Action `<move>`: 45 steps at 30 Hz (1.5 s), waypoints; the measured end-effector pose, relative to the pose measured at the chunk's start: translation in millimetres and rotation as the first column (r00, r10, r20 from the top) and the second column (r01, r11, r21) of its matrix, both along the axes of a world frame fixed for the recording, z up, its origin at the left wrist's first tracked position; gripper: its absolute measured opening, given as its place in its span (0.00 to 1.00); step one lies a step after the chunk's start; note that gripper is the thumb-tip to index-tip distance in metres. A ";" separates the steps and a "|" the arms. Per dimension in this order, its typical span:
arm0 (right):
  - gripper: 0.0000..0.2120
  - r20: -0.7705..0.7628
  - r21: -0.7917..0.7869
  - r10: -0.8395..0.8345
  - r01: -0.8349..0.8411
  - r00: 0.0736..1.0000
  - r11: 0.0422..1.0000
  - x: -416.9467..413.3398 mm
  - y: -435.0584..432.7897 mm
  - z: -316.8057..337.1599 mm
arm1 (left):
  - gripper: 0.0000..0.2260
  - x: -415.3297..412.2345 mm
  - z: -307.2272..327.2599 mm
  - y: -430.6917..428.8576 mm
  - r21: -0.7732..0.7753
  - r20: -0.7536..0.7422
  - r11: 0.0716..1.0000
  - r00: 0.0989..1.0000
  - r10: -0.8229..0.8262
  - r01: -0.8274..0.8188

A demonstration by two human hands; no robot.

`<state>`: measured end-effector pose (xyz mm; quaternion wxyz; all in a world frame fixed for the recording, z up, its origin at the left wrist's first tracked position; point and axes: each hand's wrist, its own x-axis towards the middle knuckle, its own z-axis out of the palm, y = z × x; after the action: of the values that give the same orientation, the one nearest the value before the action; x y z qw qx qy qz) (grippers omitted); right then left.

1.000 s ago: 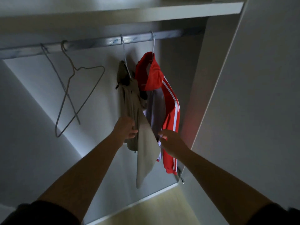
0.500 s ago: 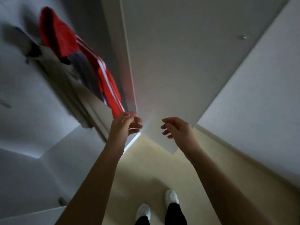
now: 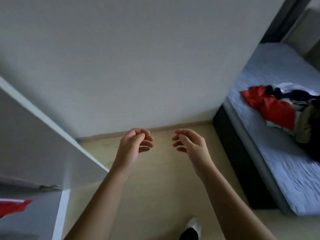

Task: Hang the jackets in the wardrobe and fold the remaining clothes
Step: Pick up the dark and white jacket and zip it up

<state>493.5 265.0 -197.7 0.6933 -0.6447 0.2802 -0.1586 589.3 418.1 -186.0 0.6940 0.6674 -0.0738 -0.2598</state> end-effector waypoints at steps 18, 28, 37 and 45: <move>0.11 -0.090 0.067 -0.549 0.555 0.831 0.829 -103.0 -402.8 -21.0 | 0.10 -21.0 -45.4 -473.1 -0.016 -0.015 0.850 0.850 -0.527 0.526; 0.12 -0.123 0.073 -0.761 0.771 0.637 0.633 -65.2 -592.3 -38.3 | 0.12 30.2 -40.4 -739.2 -0.004 -0.042 0.633 0.632 -0.774 0.774; 0.14 -0.225 -0.007 -0.776 0.796 0.589 0.606 -77.0 -799.8 -95.8 | 0.12 16.7 -105.6 -946.7 0.203 0.055 0.494 0.494 -0.868 0.845; 0.16 -0.643 -0.301 -0.557 0.495 0.526 0.815 -62.3 -991.8 -265.4 | 0.12 29.9 -284.9 -1128.8 0.602 0.105 0.365 0.383 -0.918 0.710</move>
<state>431.2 -726.8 -463.2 0.4240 -0.5666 0.6976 -0.1120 619.2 -710.7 -470.9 0.2456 0.7157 -0.4895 -0.4334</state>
